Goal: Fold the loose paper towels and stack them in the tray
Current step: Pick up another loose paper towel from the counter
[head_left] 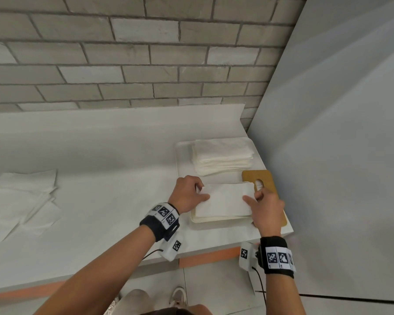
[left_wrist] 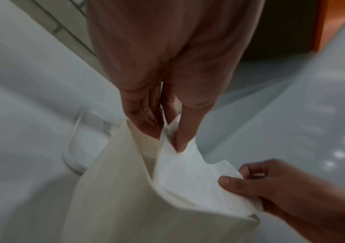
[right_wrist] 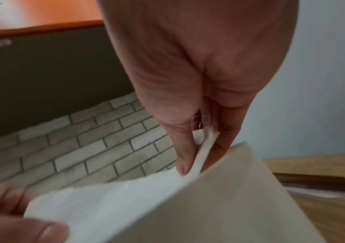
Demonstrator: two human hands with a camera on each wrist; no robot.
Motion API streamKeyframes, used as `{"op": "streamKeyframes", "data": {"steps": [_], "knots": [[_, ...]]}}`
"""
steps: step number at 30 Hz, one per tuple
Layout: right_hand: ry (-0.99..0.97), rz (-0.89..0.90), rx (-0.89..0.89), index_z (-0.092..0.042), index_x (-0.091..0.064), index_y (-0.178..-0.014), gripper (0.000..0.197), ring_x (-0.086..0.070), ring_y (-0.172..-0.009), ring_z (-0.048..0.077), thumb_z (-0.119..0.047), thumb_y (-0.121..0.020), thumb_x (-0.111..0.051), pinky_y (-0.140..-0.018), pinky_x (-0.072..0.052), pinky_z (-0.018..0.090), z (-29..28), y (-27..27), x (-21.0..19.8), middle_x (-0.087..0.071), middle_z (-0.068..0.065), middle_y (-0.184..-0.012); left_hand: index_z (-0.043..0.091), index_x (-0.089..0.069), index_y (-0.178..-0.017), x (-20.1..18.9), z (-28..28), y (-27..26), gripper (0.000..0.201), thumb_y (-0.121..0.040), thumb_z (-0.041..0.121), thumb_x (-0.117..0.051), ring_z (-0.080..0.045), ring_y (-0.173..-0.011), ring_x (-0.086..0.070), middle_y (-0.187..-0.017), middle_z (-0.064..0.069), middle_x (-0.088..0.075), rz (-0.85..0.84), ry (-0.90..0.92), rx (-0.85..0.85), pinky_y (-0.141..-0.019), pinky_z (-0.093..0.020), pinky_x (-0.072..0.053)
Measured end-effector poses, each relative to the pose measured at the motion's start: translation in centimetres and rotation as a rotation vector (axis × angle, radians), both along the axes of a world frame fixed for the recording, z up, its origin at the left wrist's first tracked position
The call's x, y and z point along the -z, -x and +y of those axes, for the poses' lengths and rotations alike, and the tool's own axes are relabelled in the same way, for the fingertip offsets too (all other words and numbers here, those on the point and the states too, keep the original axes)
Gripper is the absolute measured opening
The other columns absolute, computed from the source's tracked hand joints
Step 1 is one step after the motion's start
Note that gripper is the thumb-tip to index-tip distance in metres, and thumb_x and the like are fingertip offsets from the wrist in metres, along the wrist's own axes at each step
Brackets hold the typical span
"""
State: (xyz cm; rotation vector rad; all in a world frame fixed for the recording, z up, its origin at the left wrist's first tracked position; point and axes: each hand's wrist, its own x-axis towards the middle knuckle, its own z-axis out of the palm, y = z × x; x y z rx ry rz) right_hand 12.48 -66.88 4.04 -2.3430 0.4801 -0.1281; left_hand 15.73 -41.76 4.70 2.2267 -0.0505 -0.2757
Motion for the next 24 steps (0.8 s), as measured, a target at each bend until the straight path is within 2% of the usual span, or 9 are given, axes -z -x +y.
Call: {"op": "streamKeyframes", "data": {"steps": [2, 4, 6, 8, 12, 15, 17, 19, 24], "knots": [[0.088, 0.023, -0.045, -0.009, -0.064, -0.096, 0.024, -0.063, -0.071, 0.022, -0.017, -0.092, -0.087, -0.068, -0.053, 0.032, 0.4, -0.3, 0.3, -0.063, 0.000, -0.083, 0.016, -0.061, -0.090, 0.2, -1.0, 0.0, 0.022, -0.083, 0.014, -0.082, -0.020, -0.087, -0.061, -0.090, -0.003, -0.065, 0.006, -0.064, 0.053, -0.063, -0.019, -0.043], [0.207, 0.042, -0.107, -0.010, -0.060, -0.114, 0.035, -0.067, -0.077, 0.026, -0.014, -0.091, -0.087, -0.068, -0.052, 0.033, 0.9, -0.4, 0.6, -0.067, 0.007, -0.089, 0.014, -0.051, -0.106, 0.3, -1.7, 0.4, 0.031, -0.085, 0.006, -0.072, -0.030, -0.097, -0.060, -0.105, -0.010, -0.061, -0.006, -0.170, 0.154, -0.076, -0.035, -0.051], [0.277, 0.048, -0.125, -0.014, -0.054, -0.114, 0.041, -0.070, -0.083, 0.032, -0.013, -0.090, -0.087, -0.070, -0.058, 0.040, 1.6, -0.2, 0.4, -0.069, 0.011, -0.100, 0.014, -0.040, -0.130, 0.3, -1.9, 0.9, 0.052, -0.087, 0.002, -0.066, -0.036, -0.096, -0.061, -0.114, -0.011, -0.055, -0.042, -0.254, 0.217, -0.082, -0.046, -0.055], [0.340, 0.009, -0.105, -0.014, -0.054, -0.119, 0.041, -0.070, -0.093, 0.038, -0.015, -0.091, -0.085, -0.073, -0.061, 0.046, 2.5, 0.3, -0.2, -0.066, 0.015, -0.120, 0.019, -0.031, -0.142, 0.1, -1.8, 1.4, 0.068, -0.088, -0.001, -0.065, -0.037, -0.089, -0.061, -0.119, -0.010, -0.048, -0.071, -0.266, 0.221, -0.080, -0.048, -0.055], [0.415, -0.036, -0.244, -0.024, -0.062, -0.120, 0.035, -0.064, -0.116, 0.040, -0.046, -0.097, -0.076, -0.080, -0.061, 0.048, 5.5, 0.7, -0.8, -0.062, 0.012, -0.132, 0.021, -0.029, -0.145, -0.4, -1.6, 1.3, 0.070, -0.091, 0.009, -0.072, -0.041, -0.096, -0.061, -0.128, -0.011, -0.043, -0.046, -0.236, 0.251, -0.082, -0.048, -0.053], [0.454, 0.293, -0.345, -0.045, -0.053, -0.139, 0.068, -0.052, -0.135, 0.036, -0.090, -0.088, -0.046, -0.099, -0.056, 0.055, 7.6, 0.3, 0.0, -0.051, 0.004, -0.149, 0.017, -0.029, -0.148, -0.8, -0.6, 0.8, 0.071, -0.092, 0.005, -0.071, -0.044, -0.094, -0.064, -0.132, -0.016, -0.042, -0.053, -0.254, 0.277, -0.081, -0.053, -0.057], [0.479, 0.387, -0.290, -0.051, -0.047, -0.143, 0.083, -0.045, -0.142, 0.038, -0.102, -0.078, -0.036, -0.107, -0.050, 0.058, 8.9, -0.2, -0.1, -0.043, 0.006, -0.156, 0.016, -0.033, -0.147, -1.6, 1.0, 0.9, 0.070, -0.090, 0.004, -0.071, -0.039, -0.085, -0.064, -0.131, -0.015, -0.040, -0.120, -0.265, 0.275, -0.070, -0.050, -0.058], [0.452, 0.373, -0.224, -0.053, -0.048, -0.136, 0.079, -0.044, -0.142, 0.041, -0.103, -0.075, -0.044, -0.107, -0.048, 0.060, 10.1, -0.5, -0.5, -0.040, 0.008, -0.155, 0.016, -0.038, -0.144, -2.7, 3.8, 1.1, 0.065, -0.091, 0.015, -0.075, -0.032, -0.088, -0.062, -0.131, -0.011, -0.043, -0.188, -0.239, 0.254, -0.067, -0.043, -0.053], [0.440, 0.563, -0.239, -0.058, -0.049, -0.127, 0.053, -0.043, -0.138, 0.041, -0.078, -0.083, -0.069, -0.110, -0.042, 0.062, 13.4, -0.6, -0.4, -0.038, 0.007, -0.154, 0.026, -0.055, -0.125, -2.5, 17.3, 1.8, 0.034, -0.096, 0.035, -0.071, -0.016, -0.098, -0.063, -0.120, 0.005, -0.060, -0.201, -0.132, 0.094, -0.083, -0.038, -0.055]]}}
